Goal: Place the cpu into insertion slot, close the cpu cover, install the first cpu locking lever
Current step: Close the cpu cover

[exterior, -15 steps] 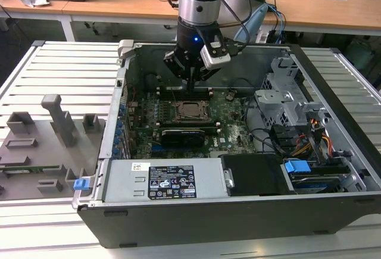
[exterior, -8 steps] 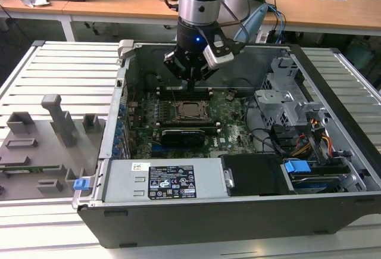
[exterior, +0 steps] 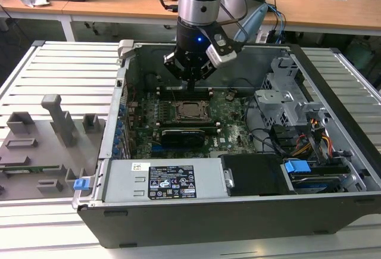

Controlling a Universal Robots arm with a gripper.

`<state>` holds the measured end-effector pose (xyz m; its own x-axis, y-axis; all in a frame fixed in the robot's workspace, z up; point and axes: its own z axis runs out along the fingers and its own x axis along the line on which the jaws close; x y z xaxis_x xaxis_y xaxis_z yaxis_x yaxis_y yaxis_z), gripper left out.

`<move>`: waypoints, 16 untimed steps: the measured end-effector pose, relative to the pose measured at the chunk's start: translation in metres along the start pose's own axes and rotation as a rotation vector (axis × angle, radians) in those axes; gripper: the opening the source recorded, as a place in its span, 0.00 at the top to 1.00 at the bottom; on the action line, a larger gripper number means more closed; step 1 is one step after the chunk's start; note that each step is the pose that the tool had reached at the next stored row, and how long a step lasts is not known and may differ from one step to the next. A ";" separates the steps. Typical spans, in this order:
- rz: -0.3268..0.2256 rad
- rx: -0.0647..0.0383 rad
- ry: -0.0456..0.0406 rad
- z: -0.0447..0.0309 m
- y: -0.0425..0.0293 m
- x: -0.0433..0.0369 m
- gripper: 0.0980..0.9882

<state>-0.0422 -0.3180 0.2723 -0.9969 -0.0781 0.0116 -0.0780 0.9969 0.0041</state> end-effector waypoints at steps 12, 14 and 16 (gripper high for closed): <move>0.030 -0.013 -0.0140 0.0008 0.0019 0.0250 1.00; 0.031 -0.013 -0.0141 0.0009 0.0022 0.0290 1.00; 0.030 -0.013 -0.0141 0.0010 0.0024 0.0319 1.00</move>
<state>-0.0741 -0.3180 0.2717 -0.9989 -0.0476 -0.0022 -0.0477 0.9987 0.0167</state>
